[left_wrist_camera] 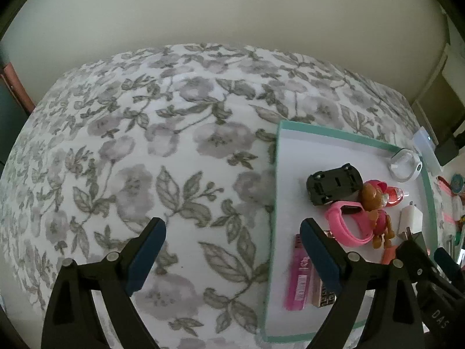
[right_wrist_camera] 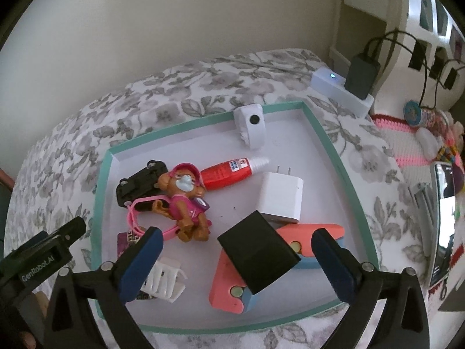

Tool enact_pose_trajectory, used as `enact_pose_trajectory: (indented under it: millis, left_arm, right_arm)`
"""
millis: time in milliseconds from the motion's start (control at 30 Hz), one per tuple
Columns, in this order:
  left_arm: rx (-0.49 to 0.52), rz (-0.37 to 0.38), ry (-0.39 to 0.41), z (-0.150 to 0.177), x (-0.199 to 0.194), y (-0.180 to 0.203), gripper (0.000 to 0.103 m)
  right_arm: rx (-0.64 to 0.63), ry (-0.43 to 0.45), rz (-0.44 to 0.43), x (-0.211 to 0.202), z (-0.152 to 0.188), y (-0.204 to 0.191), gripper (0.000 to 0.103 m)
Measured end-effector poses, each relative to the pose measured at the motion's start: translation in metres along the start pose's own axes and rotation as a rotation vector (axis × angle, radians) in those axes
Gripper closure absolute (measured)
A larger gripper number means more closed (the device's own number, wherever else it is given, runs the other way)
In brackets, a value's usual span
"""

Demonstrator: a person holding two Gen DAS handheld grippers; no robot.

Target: Organize rigid objects

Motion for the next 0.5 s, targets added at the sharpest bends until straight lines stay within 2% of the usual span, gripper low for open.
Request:
enact_pose_trajectory:
  millis: [300,500]
  left_arm:
    - [-0.017,0.036,0.024,0.001,-0.018,-0.013,0.009]
    - [-0.012,-0.003,0.057,0.003,-0.032,-0.022,0.009]
  right_arm:
    - [-0.039,0.014,-0.003,-0.01,0.008,-0.013,0.0]
    - [-0.054,0.02,-0.016,-0.02,0.014,-0.023,0.0]
Point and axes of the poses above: each gripper's, at about its wrist camera, not at the fingertips, and x roughly the way its jaws point, y to its right, z to its underside, the point moved 8 cm from there along x, roughly the way its jaws point, and after that the axes turned 5 degrees about -z, right-handed, at the moved point
